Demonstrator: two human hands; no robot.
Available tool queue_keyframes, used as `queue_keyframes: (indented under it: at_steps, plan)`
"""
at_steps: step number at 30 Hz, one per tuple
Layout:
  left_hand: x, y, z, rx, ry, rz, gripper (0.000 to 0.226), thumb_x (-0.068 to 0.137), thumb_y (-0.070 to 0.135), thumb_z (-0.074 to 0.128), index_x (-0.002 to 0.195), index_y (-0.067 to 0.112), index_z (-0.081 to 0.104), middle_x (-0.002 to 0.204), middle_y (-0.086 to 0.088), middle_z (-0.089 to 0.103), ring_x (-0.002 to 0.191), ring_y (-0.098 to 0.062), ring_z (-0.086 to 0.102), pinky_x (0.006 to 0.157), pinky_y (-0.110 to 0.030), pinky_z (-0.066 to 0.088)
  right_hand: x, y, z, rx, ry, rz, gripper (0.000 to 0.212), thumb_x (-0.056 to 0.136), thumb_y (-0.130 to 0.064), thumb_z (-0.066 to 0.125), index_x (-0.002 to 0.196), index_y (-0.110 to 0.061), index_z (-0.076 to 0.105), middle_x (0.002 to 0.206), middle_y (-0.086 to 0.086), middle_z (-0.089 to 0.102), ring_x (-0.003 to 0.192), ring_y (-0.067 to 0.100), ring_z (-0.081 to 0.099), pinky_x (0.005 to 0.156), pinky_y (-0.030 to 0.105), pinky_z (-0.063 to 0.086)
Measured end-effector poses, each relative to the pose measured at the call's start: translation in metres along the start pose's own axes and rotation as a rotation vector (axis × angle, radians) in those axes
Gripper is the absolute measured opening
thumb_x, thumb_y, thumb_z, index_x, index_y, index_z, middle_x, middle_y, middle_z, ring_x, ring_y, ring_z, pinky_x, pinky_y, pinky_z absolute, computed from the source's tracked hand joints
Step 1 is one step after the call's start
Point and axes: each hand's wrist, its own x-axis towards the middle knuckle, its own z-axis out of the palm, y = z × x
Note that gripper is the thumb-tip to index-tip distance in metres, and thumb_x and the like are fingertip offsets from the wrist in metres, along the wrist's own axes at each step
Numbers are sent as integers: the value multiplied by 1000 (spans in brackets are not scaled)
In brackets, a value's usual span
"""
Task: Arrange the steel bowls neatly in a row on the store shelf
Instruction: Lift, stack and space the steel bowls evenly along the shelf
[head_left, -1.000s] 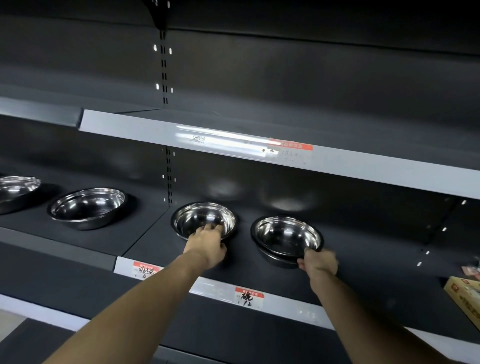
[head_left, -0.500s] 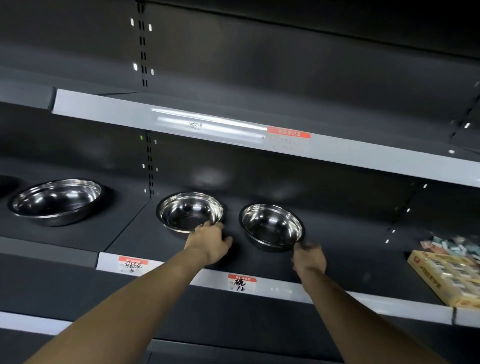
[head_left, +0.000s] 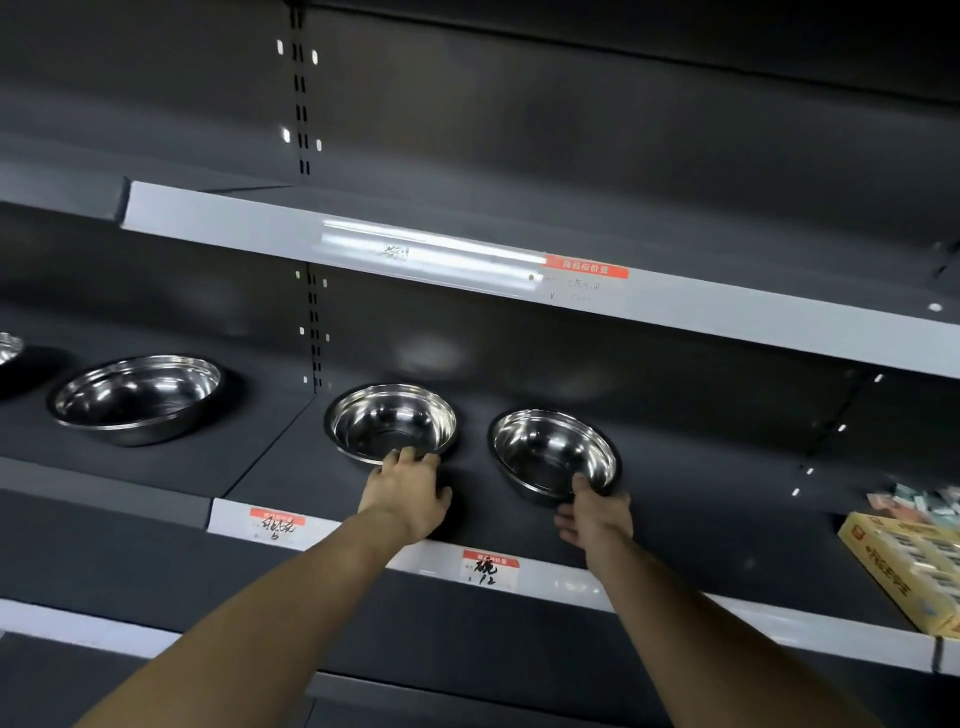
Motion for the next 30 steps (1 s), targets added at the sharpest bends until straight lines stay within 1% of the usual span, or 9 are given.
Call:
queue_keyframes:
  at_steps: [4,8,10,14,16,19,22,25,30]
  plan:
    - [-1,3,1,21,2,-33,54,96,40,49,145,19,42,147,-8,40,142,-29,31,114,-40,33,10,4,14,35,-1,1,72,96,-23,63,153,-11,21,79,16,70,58,26,67,54,32,56]
    - [-2,6,2,19,5,-51,53,96,38,49,146,21,42,148,-6,40,142,-27,31,114,-40,34,18,10,18,5,27,-36,75,95,-11,56,157,-15,15,82,15,72,53,22,65,55,32,55]
    - [-2,8,4,18,7,-57,52,96,38,49,145,21,42,148,-5,40,141,-27,32,113,-40,34,23,11,16,-13,45,-53,74,93,-10,56,157,-16,19,77,14,71,48,19,61,54,31,54]
    - [-4,11,8,17,-5,-59,51,96,38,49,143,19,44,147,-6,40,139,-26,35,111,-39,35,22,13,11,-15,50,-81,69,91,-9,57,154,-17,28,63,9,64,44,17,57,43,22,43]
    - [-3,13,9,15,-7,-48,51,96,38,49,143,19,44,147,-5,40,139,-26,34,111,-39,35,20,12,8,-19,51,-87,67,91,-8,59,152,-17,32,70,12,68,47,16,60,42,21,44]
    - [-2,12,10,0,-8,-20,51,96,38,49,143,19,44,147,-6,40,141,-26,32,112,-39,34,16,13,4,-16,67,-81,67,91,-7,61,151,-13,32,90,23,73,48,14,59,34,16,41]
    - [-2,5,10,-6,-11,21,51,96,37,49,144,19,43,148,-6,39,142,-26,30,114,-39,33,7,16,2,-31,92,-82,62,91,-8,63,147,-9,36,100,28,72,51,16,59,47,24,47]
    - [-2,-7,9,-5,-20,61,52,96,36,49,145,19,42,149,-6,39,144,-26,28,115,-40,33,-9,19,0,-40,122,-79,55,91,-11,65,141,-10,42,104,26,72,53,14,60,46,24,45]
    - [-1,-30,4,-12,-28,124,53,96,35,48,146,19,41,149,-7,39,142,-26,30,114,-40,35,-38,22,-3,-143,176,-76,45,92,-17,63,134,-12,51,97,16,74,54,13,61,40,18,43]
